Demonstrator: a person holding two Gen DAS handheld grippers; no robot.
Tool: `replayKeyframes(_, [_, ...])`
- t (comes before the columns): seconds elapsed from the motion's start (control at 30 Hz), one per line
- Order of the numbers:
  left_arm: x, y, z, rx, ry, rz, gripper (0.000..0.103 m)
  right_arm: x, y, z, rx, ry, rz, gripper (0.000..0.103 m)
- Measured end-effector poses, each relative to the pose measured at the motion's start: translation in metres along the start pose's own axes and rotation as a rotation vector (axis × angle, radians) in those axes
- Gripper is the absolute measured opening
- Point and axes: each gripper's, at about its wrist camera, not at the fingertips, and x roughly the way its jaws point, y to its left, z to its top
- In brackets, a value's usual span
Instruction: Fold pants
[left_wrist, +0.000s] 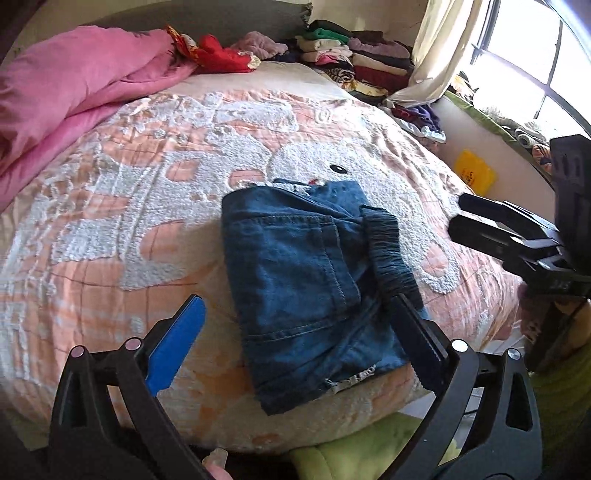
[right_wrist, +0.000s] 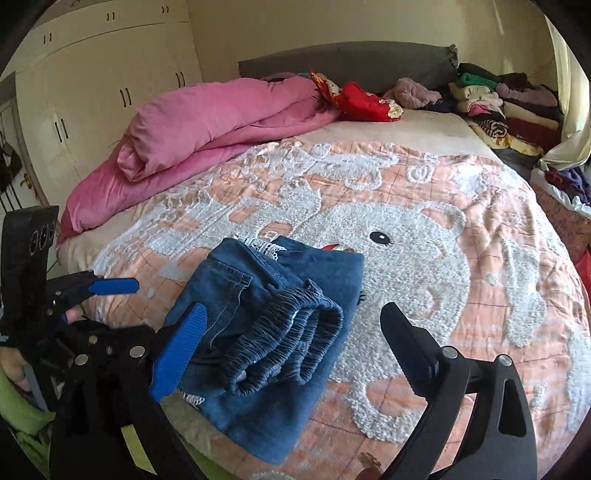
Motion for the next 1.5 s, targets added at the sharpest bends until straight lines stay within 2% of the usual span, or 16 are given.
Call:
replayKeyframes(0.37, [0.001, 0.021, 0.003, -0.018, -0.011, 0.076, 0.093, -0.014, -0.014, -0.014, 0.022, -0.018, -0.053, 0.094])
replayKeyframes(0.53, [0.012, 0.041, 0.003, -0.087, 0.013, 0.083, 0.093, 0.003, -0.026, -0.026, 0.069, 0.036, -0.066, 0.094])
replayKeyframes(0.87, [0.052, 0.039, 0.009, -0.11, 0.076, 0.009, 0.093, 0.048, -0.041, -0.04, 0.189, 0.162, 0.061, 0.065])
replayKeyframes(1.03, [0.074, 0.034, 0.01, -0.089, 0.117, -0.006, 0.093, 0.067, -0.041, -0.044, 0.223, 0.207, 0.141, 0.06])
replayKeyframes(1.13, [0.083, 0.033, 0.009, -0.08, 0.127, -0.006, 0.093, 0.079, -0.038, -0.047, 0.243, 0.239, 0.209, 0.061])
replayKeyframes(1.5, [0.09, 0.03, 0.009, -0.064, 0.107, -0.013, 0.093, 0.094, -0.028, -0.043, 0.212, 0.226, 0.208, 0.071])
